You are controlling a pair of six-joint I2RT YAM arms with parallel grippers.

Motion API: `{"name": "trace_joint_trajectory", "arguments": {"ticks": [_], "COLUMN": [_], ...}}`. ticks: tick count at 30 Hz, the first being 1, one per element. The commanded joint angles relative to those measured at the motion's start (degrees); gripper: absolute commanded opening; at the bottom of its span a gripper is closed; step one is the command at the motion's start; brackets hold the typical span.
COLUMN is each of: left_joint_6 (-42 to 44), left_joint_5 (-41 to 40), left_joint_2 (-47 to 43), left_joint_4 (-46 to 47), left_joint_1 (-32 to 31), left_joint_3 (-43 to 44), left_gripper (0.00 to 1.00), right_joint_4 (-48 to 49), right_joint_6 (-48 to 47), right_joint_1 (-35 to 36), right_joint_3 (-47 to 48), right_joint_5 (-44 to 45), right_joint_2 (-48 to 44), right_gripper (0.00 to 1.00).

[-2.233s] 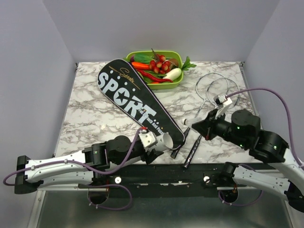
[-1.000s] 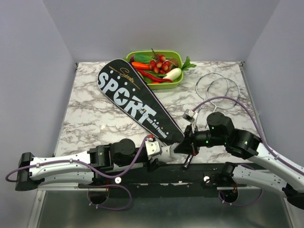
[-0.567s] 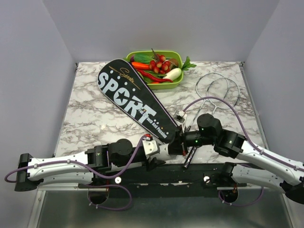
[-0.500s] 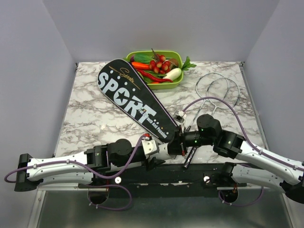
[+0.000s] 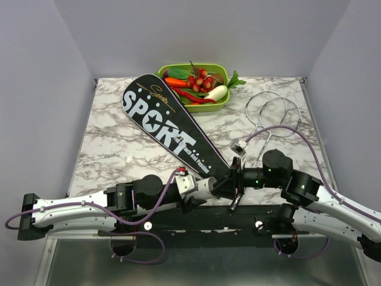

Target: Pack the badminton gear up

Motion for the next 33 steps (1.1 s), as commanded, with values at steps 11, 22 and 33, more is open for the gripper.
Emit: {"name": "trace_joint_trajectory", "arguments": {"ticks": [11,22,33], "left_joint_6": [-7.9,-8.6,-10.6], "left_joint_5": [-4.2,-7.7,-8.7], "left_joint_2": [-0.5,0.2,-3.2], "left_joint_4": [-0.3,-2.4,-2.6], "left_joint_1": [-0.5,-0.5,-0.5], "left_joint_3": [-1.2,0.2,-1.8], "left_gripper": [0.00,0.00,0.00], "right_joint_4": [-33.3,-42.8,-22.4], "right_joint_6": [0.3,11.9,-0.2], "right_joint_1": [0.4,-2.3,-34.2], "right_joint_3": [12.4,10.1,3.7], "right_joint_5": [34.8,61.0,39.1], "right_joint_2": [-14.0,0.1,13.3], "right_gripper": [0.63,0.73,0.72]}}
